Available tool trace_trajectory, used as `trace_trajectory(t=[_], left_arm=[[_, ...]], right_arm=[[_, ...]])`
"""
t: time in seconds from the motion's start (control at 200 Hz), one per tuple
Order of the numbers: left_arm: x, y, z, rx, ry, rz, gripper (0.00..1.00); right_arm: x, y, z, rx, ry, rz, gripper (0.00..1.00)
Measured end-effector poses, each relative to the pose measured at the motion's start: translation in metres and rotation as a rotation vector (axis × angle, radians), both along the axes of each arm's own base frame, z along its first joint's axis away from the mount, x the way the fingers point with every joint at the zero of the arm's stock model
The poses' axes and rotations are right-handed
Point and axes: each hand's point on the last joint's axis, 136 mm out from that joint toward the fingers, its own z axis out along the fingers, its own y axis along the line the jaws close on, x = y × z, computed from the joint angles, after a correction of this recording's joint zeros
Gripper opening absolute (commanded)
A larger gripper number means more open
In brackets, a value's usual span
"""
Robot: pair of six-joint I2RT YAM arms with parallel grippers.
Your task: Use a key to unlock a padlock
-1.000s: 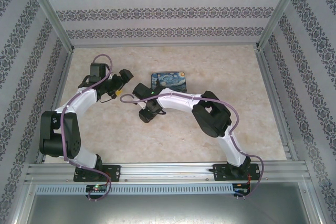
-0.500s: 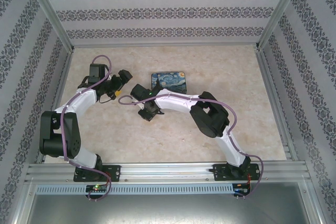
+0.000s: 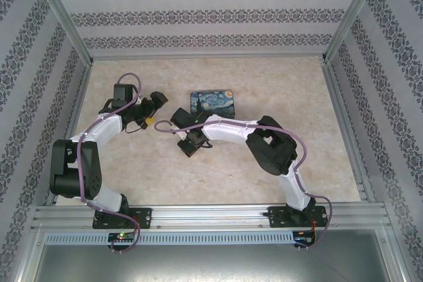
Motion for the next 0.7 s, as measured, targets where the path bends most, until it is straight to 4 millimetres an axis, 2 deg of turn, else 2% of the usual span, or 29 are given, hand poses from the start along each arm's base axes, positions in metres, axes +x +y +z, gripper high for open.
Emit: trace_trajectory(t=[0.155,0.28,0.45,0.699], left_arm=[[-0.005,-0.008,-0.003,-0.037,0.013,-0.014,1.00],[-0.008,-0.028,0.001,-0.067,0.006,-0.056,1.00],[-0.016,-0.076,0.013,-0.124,-0.024,-0.160,0.97],[-0.023,-0.154,0.023,-0.177,-0.022,-0.308,0.81]], right_arm=[[-0.002,-0.017,0.015,0.062,0.022,-0.064,0.00],[0.002,-0.029,0.037,0.145,0.026,-0.121,0.00],[0.009,-0.048,0.064,0.269,0.033,-0.196,0.00],[0.022,-0.085,0.082,0.399,0.060,-0.317,0.00]])
